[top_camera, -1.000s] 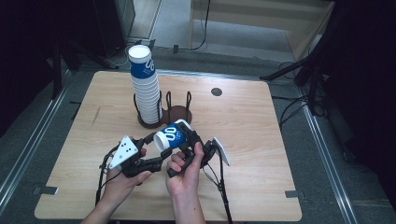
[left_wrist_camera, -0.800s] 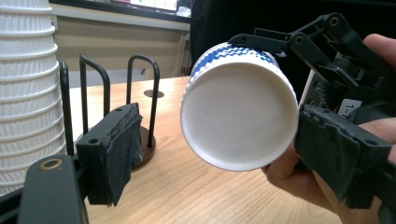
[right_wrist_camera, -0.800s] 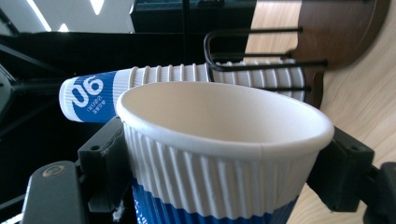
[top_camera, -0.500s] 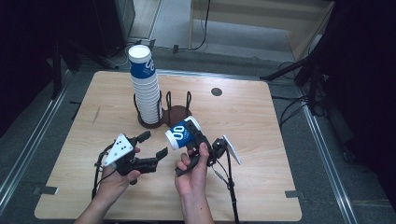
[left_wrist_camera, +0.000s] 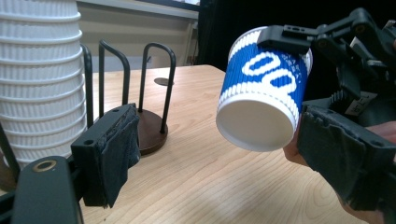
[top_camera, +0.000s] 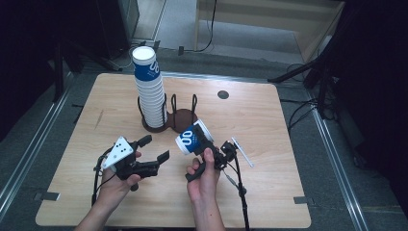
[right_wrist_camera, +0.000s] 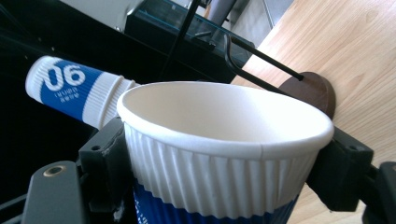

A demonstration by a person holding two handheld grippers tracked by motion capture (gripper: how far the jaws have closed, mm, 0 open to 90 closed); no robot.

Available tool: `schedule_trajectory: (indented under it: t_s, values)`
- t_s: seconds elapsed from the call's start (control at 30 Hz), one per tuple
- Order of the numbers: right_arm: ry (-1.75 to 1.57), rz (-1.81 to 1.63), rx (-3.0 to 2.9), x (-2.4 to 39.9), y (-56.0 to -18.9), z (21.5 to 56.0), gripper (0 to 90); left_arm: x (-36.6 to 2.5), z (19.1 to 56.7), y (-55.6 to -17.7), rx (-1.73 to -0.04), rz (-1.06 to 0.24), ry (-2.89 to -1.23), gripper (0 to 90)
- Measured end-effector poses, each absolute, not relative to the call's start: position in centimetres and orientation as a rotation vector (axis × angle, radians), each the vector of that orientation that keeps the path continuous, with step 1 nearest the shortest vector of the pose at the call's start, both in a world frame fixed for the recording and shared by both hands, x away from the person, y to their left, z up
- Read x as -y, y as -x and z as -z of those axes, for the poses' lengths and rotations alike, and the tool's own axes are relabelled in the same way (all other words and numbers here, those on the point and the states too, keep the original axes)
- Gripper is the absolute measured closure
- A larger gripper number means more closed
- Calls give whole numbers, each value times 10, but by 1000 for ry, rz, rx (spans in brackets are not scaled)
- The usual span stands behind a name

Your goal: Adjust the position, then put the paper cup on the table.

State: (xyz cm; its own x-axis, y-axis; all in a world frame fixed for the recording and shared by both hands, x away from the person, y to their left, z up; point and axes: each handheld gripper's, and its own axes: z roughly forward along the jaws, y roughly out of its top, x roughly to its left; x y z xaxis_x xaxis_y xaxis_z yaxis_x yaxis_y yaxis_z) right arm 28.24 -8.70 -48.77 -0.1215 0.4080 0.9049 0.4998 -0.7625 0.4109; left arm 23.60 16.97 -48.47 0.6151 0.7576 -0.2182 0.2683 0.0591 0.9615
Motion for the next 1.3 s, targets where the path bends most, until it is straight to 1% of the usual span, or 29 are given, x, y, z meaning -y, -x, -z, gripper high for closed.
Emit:
schedule_trajectory:
  t_s: [0.23, 0.67, 0.93, 1.3]
  values:
    - [2062, 2081, 1162, 92, -283, 487, 192, -176, 484, -237, -918, -469, -1501, 143]
    - [2086, 2178, 1380, 97, -283, 471, 191, -191, 488, -240, -976, -507, -1490, 143]
    - [2099, 2219, 1516, 99, -284, 463, 191, -210, 503, -247, -1050, -578, -1468, 143]
    - [2130, 2240, 1702, 100, -293, 456, 190, -232, 509, -251, -1109, -645, -1434, 143]
